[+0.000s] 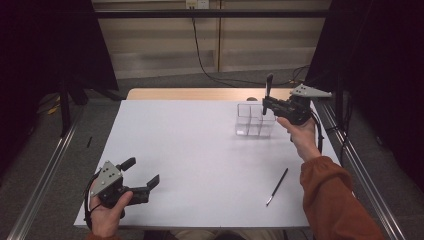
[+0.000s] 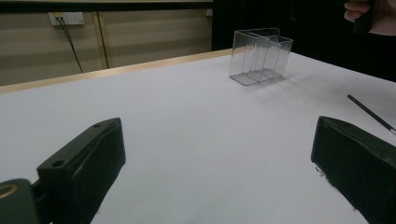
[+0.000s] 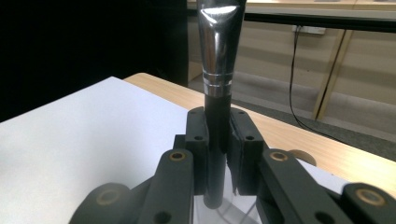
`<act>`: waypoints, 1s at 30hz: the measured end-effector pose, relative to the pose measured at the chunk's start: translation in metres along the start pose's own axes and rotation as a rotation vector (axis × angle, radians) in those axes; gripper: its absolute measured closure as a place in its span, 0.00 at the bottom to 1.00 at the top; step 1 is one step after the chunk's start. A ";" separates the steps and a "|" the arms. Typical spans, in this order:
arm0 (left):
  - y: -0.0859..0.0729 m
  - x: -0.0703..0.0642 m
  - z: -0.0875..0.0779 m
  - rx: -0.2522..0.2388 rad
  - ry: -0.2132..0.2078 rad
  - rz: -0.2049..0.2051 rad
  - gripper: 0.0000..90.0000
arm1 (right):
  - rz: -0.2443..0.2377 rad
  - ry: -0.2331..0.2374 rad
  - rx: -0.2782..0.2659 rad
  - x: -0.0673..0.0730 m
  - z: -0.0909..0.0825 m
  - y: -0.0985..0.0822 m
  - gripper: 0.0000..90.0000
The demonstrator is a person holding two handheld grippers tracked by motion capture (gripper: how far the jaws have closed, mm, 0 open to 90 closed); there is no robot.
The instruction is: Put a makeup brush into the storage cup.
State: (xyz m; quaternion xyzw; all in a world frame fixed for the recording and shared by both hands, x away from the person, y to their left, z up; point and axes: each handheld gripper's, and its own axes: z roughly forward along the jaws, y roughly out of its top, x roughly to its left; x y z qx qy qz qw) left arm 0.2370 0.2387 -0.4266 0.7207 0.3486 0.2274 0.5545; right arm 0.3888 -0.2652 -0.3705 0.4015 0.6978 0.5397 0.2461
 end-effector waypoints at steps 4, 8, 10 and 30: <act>0.000 0.001 0.000 -0.001 0.000 0.000 0.03 | 0.008 -0.017 0.014 -0.006 0.006 -0.003 0.88; 0.000 0.001 0.000 0.000 0.001 0.000 0.03 | 0.022 -0.035 0.026 -0.012 0.011 -0.008 0.88; 0.000 0.001 0.000 0.000 0.001 0.002 0.03 | 0.033 -0.043 0.030 -0.015 0.013 -0.010 0.88; 0.000 0.002 -0.001 0.003 0.002 0.010 0.03 | 0.055 -0.072 0.061 -0.027 0.021 -0.031 0.88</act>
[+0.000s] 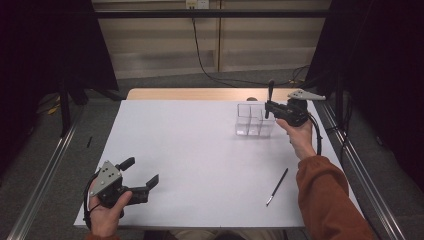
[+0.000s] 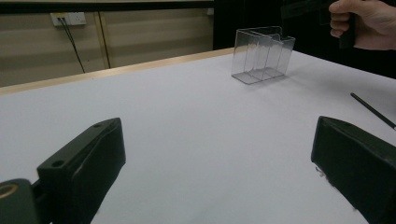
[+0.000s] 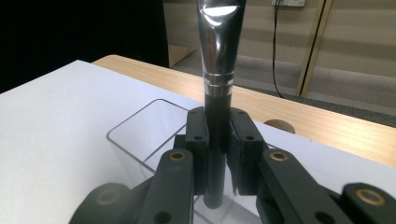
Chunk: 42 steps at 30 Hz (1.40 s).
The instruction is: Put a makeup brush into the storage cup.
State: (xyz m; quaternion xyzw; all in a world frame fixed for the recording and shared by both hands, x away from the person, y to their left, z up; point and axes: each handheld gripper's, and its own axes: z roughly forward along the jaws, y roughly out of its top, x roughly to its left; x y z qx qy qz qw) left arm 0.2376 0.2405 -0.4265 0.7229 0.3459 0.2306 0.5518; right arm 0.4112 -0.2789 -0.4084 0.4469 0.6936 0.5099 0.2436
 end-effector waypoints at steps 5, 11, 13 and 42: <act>0.000 0.000 0.000 0.002 0.000 0.000 0.03 | 0.003 -0.009 0.004 -0.002 0.002 -0.005 0.88; -0.001 0.000 0.001 0.009 -0.005 -0.001 0.03 | 0.012 -0.009 0.014 -0.003 0.004 -0.012 0.88; -0.001 0.000 0.001 0.011 -0.004 -0.001 0.03 | 0.011 -0.006 0.017 -0.003 0.004 -0.013 0.88; -0.001 0.002 0.001 0.021 0.010 0.008 0.03 | 0.016 -0.014 0.050 -0.006 0.009 -0.028 0.87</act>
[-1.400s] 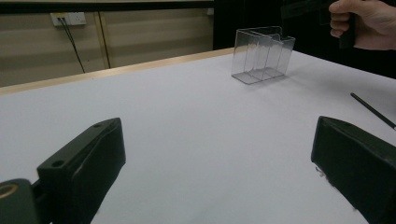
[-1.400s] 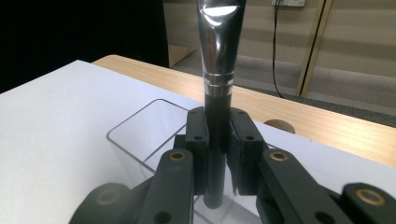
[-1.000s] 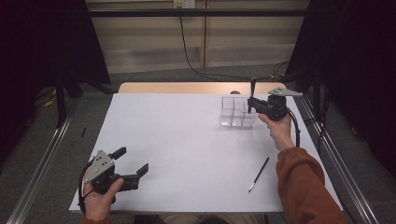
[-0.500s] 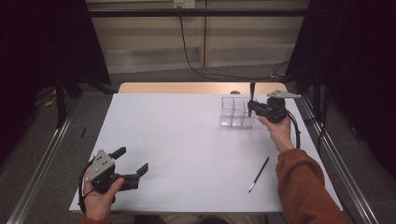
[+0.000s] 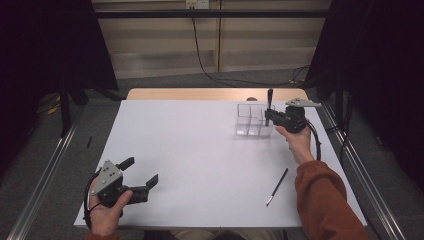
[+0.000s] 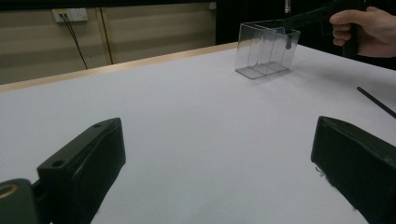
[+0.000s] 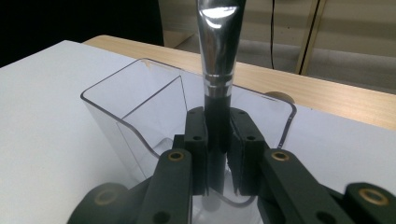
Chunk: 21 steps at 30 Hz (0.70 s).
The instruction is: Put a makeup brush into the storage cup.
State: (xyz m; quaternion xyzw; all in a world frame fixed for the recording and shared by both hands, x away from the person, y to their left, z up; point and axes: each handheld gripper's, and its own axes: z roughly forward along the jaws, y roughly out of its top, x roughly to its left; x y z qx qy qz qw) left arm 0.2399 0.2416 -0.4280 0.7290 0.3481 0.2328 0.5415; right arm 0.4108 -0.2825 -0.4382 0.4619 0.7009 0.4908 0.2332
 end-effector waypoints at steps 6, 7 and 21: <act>0.000 0.000 0.000 -0.001 -0.001 0.005 0.03 | 0.001 -0.001 -0.011 0.001 -0.001 -0.001 0.82; 0.000 0.000 0.000 -0.001 -0.001 0.008 0.03 | -0.002 -0.003 -0.015 0.001 -0.001 0.000 0.82; 0.000 0.000 0.000 -0.005 0.003 0.004 0.03 | -0.002 0.031 -0.057 0.005 -0.012 0.001 0.61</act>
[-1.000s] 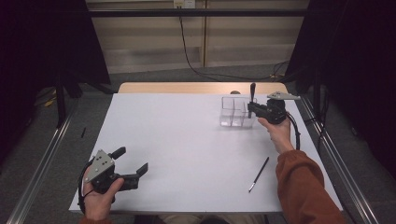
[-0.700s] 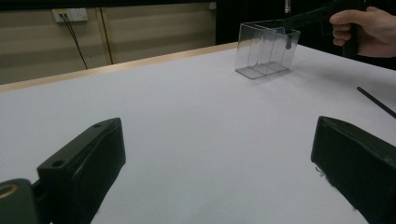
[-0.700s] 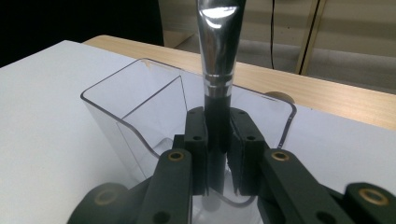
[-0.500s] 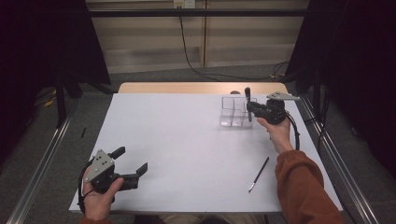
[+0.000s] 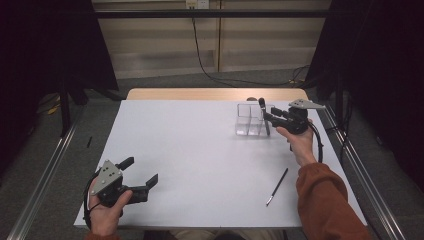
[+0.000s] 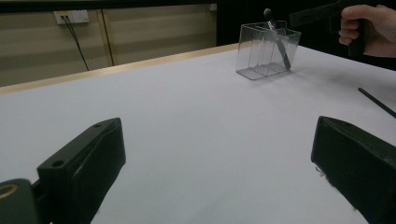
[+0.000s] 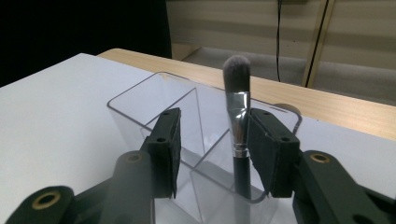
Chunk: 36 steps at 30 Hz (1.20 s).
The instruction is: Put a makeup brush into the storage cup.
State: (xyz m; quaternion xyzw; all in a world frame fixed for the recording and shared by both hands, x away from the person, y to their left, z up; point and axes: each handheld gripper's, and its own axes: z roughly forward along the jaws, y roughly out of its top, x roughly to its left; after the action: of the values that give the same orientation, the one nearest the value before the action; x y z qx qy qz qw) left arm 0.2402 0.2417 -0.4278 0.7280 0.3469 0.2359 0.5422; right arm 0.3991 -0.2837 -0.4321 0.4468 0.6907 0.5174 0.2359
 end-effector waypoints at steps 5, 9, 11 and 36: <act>0.000 0.000 0.000 0.000 0.000 0.000 0.03 | -0.009 0.029 -0.017 0.007 -0.006 0.001 0.51; 0.000 0.000 0.000 -0.002 -0.003 -0.006 0.03 | -0.015 0.051 -0.031 0.013 -0.011 0.004 0.44; 0.000 0.000 0.000 -0.002 -0.001 -0.004 0.03 | -0.013 0.054 -0.028 0.013 -0.014 0.003 0.38; 0.001 0.000 -0.003 -0.020 0.009 0.001 0.03 | 0.014 0.075 -0.031 0.035 -0.062 -0.007 0.02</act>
State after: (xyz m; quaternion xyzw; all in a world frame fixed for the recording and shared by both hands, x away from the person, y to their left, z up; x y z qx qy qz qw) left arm 0.2386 0.2434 -0.4263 0.7218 0.3466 0.2427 0.5477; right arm 0.3307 -0.2856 -0.4117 0.4284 0.6877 0.5460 0.2131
